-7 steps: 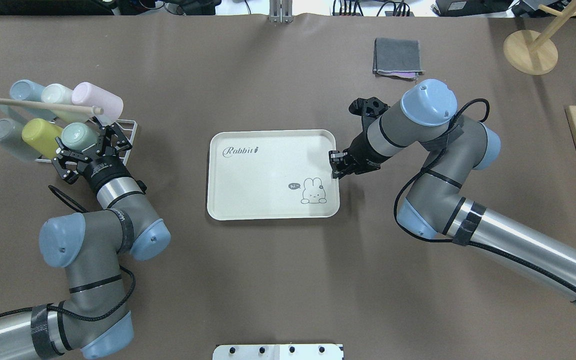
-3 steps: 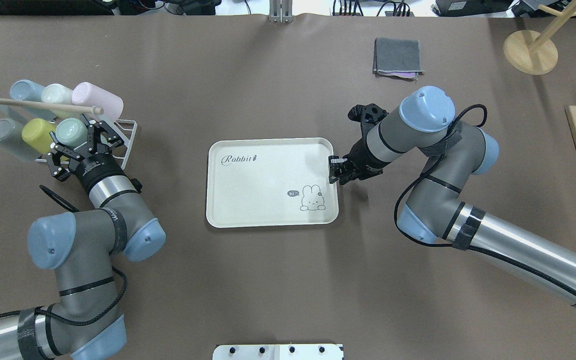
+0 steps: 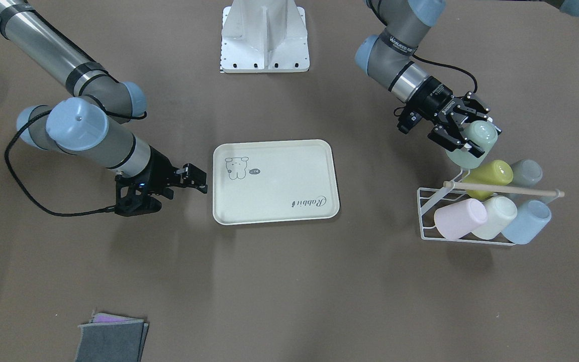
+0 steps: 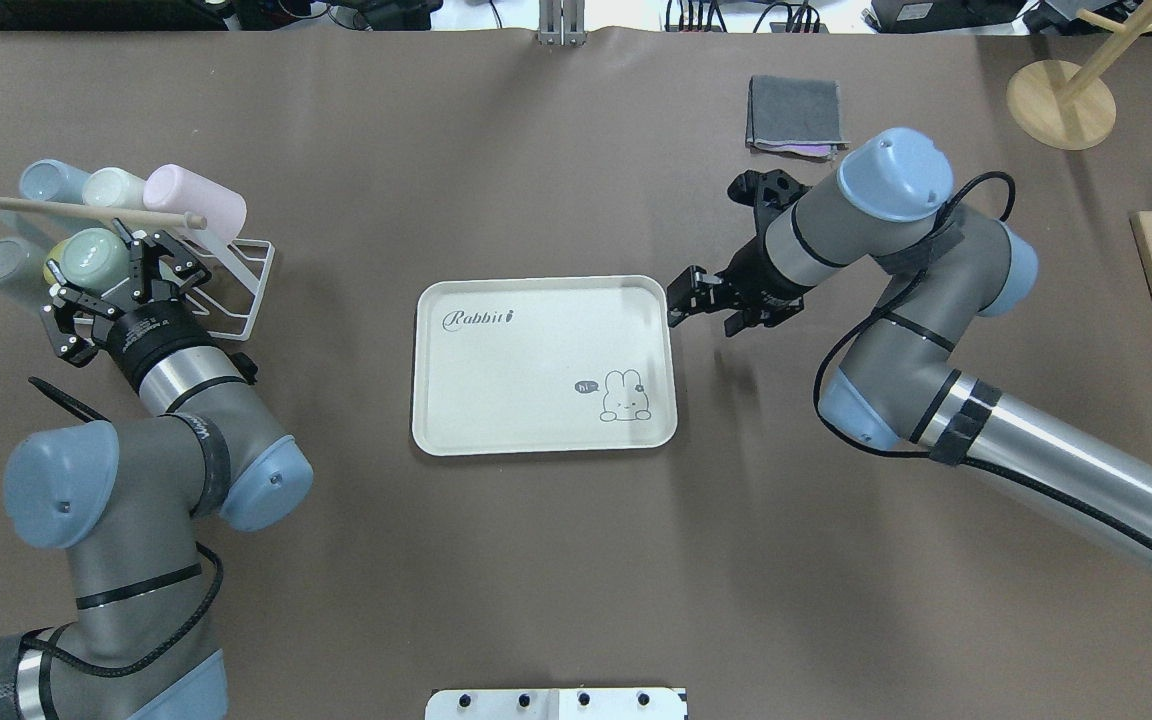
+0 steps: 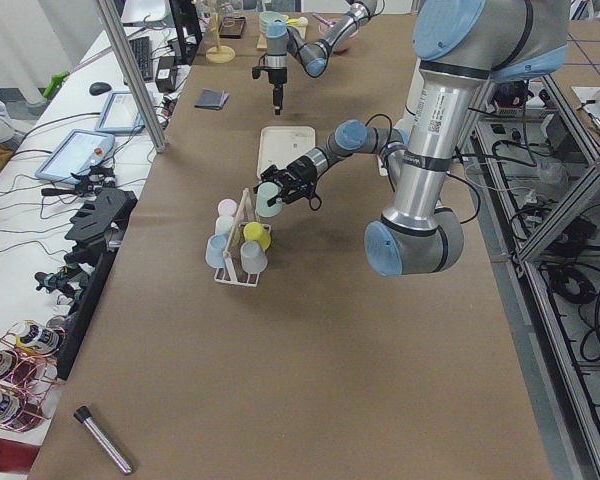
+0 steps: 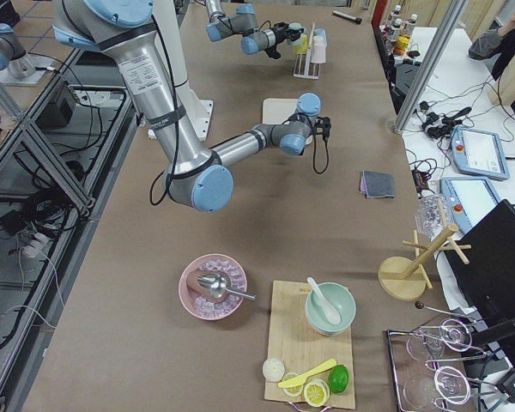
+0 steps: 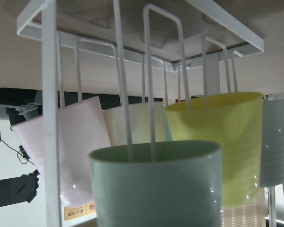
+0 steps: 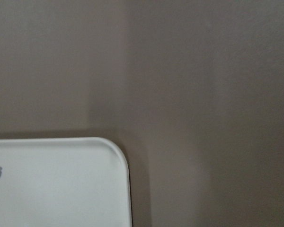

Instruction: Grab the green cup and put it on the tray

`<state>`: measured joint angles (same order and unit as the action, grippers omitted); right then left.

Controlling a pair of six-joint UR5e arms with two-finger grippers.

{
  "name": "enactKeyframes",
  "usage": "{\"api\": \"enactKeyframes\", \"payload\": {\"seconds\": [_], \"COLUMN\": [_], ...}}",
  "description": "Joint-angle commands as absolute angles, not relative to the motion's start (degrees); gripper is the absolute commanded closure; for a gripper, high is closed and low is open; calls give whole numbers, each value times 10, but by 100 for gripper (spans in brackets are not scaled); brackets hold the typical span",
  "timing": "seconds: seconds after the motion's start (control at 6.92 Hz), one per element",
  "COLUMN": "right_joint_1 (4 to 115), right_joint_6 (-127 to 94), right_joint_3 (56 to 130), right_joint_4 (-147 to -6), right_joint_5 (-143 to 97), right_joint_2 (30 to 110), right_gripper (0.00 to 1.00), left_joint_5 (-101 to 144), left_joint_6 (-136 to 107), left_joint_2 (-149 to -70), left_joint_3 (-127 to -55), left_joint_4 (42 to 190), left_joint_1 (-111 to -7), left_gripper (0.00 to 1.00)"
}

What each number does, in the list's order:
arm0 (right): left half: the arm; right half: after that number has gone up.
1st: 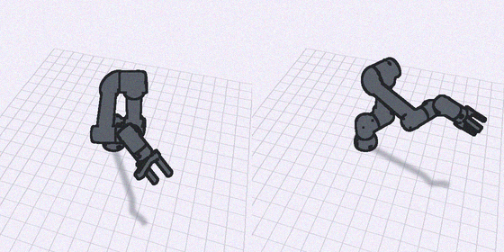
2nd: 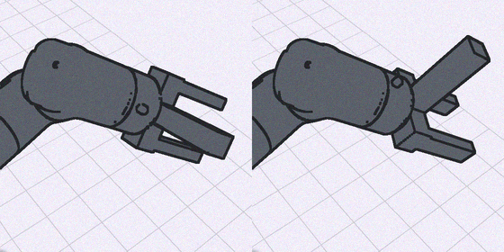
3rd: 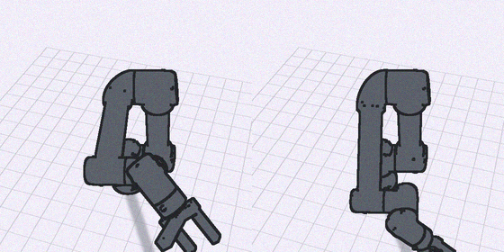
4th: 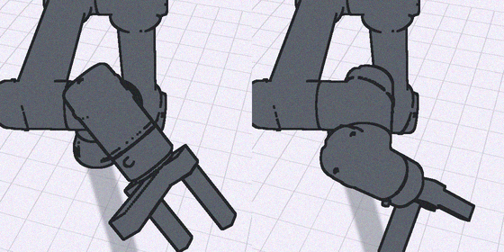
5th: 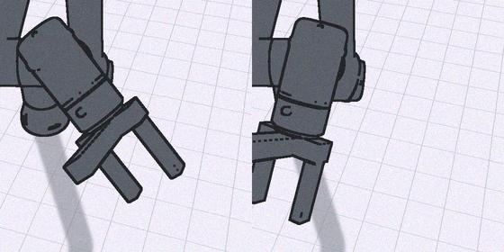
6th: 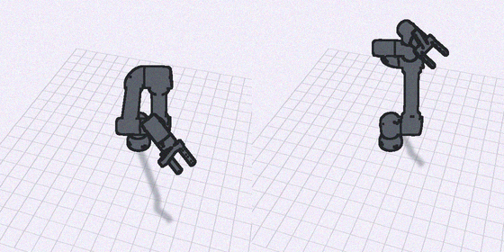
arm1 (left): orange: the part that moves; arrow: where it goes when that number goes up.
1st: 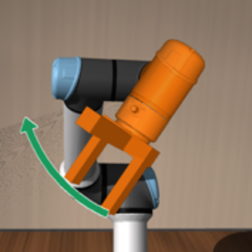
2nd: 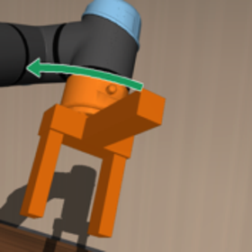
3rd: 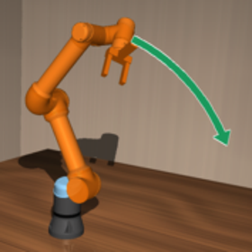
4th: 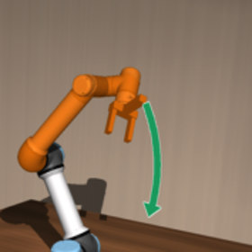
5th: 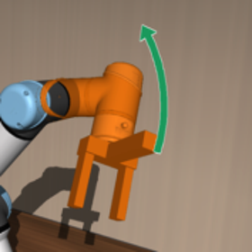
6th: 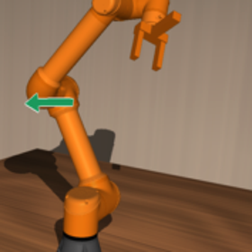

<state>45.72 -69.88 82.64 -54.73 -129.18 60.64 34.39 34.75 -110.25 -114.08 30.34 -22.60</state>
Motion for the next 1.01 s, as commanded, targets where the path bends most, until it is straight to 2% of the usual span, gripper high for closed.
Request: {"api": "enactKeyframes", "payload": {"seconds": [0.0, 0.14, 0.29, 0.58, 0.87], "right_joint_1": [501, 501, 510, 532, 568], "right_joint_6": [-697, -697, -695, -636, -519], "right_joint_3": [942, 1024, 1066, 1099, 1139], "right_joint_4": [-657, -748, -807, -810, -810], "right_joint_5": [-1289, -1289, -1285, -1280, -1278], "right_joint_2": [654, 670, 678, 726, 797], "right_gripper": [0, 0, 0, 0, 0], "left_joint_5": [403, 443, 477, 599, 671], "left_joint_6": [339, 304, 212, -34, -174], "left_joint_2": [-1109, -1108, -1110, -1124, -1122], "left_joint_3": [-1229, -1277, -1295, -1309, -1291], "left_joint_4": [252, 252, 260, 302, 465], "left_joint_1": [-244, -249, -246, -243, -244], "left_gripper": [70, 70, 70, 70, 70]}}
